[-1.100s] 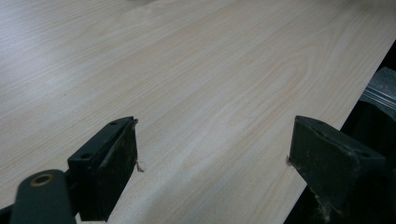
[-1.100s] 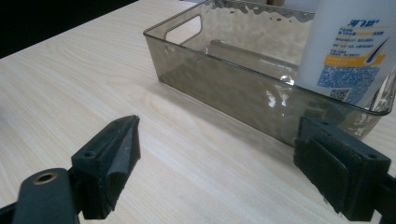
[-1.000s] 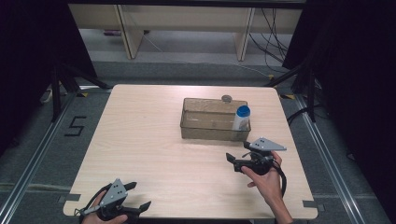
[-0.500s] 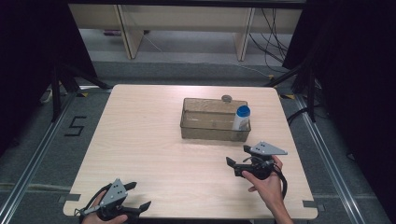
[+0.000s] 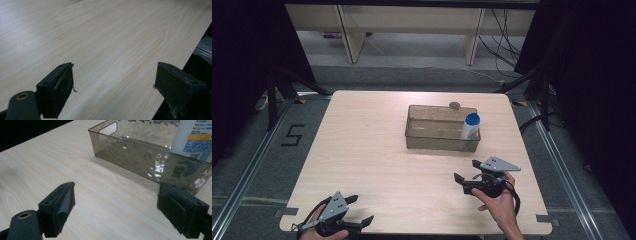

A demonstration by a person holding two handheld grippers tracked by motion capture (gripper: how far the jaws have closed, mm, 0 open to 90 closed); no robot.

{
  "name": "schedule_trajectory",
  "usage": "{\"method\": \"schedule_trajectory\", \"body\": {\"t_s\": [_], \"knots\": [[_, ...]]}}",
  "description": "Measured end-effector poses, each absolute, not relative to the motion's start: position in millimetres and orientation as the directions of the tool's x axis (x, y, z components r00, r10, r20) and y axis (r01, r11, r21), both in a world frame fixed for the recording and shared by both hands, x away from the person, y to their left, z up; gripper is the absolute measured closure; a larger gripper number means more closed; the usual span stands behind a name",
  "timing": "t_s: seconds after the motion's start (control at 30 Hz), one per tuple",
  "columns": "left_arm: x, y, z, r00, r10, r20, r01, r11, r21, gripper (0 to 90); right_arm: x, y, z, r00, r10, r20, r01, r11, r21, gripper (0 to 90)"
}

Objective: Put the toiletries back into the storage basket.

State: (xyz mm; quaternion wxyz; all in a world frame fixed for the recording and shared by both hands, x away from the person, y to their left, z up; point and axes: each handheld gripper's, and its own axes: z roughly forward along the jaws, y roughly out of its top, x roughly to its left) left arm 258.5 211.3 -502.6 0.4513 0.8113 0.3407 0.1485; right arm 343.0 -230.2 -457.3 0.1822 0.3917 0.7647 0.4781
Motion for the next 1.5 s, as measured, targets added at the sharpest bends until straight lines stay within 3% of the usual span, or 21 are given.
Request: {"method": "schedule_trajectory", "body": {"t_s": [0.57,0.8,1.03,1.1,1.5], "knots": [[258.3,211.3,-502.4,0.723,0.688,-0.063,0.420,-0.365,0.831,15.1,321.2,-227.8,-465.2,-0.634,0.751,0.186,0.467,0.180,0.866,15.7],[258.4,211.2,-502.7,0.724,0.687,-0.065,0.420,-0.364,0.831,15.1,316.3,-230.3,-470.2,-0.649,0.748,0.143,0.436,0.212,0.875,15.6],[258.3,211.2,-502.6,0.722,0.689,-0.064,0.421,-0.364,0.831,15.1,308.3,-228.9,-472.2,-0.636,0.746,0.198,0.473,0.175,0.864,15.6],[258.3,211.2,-502.7,0.721,0.690,-0.064,0.421,-0.363,0.831,15.1,306.9,-230.8,-473.0,-0.647,0.746,0.158,0.445,0.202,0.872,15.6],[258.5,211.2,-502.7,0.723,0.688,-0.062,0.419,-0.365,0.831,15.1,291.4,-228.1,-475.6,-0.662,0.725,0.189,0.464,0.198,0.864,15.6]]}}
